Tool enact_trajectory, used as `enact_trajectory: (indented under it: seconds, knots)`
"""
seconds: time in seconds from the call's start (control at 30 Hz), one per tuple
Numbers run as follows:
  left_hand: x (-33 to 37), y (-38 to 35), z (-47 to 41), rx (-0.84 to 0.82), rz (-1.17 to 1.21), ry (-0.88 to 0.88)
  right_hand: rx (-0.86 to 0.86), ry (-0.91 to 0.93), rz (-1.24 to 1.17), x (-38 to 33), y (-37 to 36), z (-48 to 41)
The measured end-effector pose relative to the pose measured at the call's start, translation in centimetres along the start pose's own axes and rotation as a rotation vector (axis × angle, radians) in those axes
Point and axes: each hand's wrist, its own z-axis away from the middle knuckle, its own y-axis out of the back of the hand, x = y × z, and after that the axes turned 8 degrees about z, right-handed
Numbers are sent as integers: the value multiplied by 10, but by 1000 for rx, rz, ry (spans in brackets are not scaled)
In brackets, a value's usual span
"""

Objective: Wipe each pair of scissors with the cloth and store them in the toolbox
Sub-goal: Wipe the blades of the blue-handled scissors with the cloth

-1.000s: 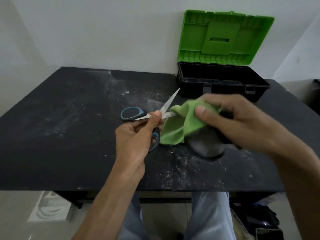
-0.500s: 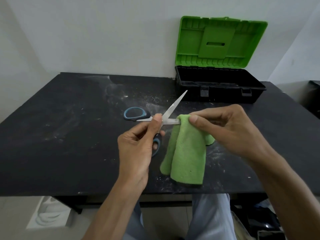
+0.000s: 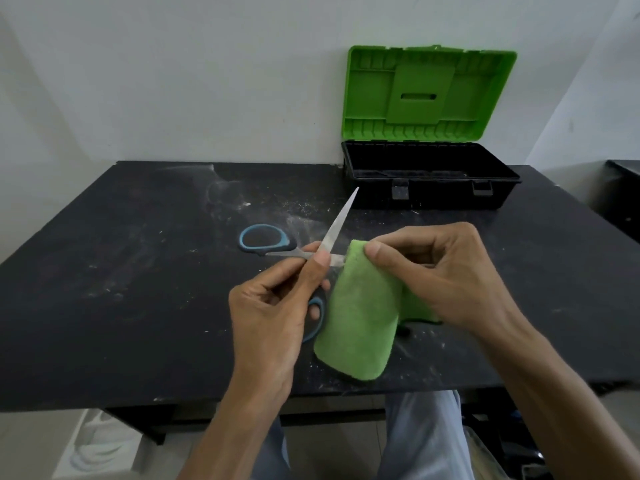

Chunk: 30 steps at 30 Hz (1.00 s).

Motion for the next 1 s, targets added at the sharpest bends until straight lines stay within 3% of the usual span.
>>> enact_trajectory:
  seconds: [0.13,0.27,0.47,0.73,1.0]
  knots:
    - [5,-1,1,-19,-24,-43,98,62,-96,-10,3,4]
    - [10,-6,4,-35,41,-31,-42,158,-58,-20,-2,11]
    - [15,-8,6,-52,66,73,-211,14,37,-19,4,6]
    - [16,-1,7,-44,37,219,-389,-112,-71,-15,20,-4]
    - [10,-8,12,-47,25,164,-321,-181,-149,-12,15,2]
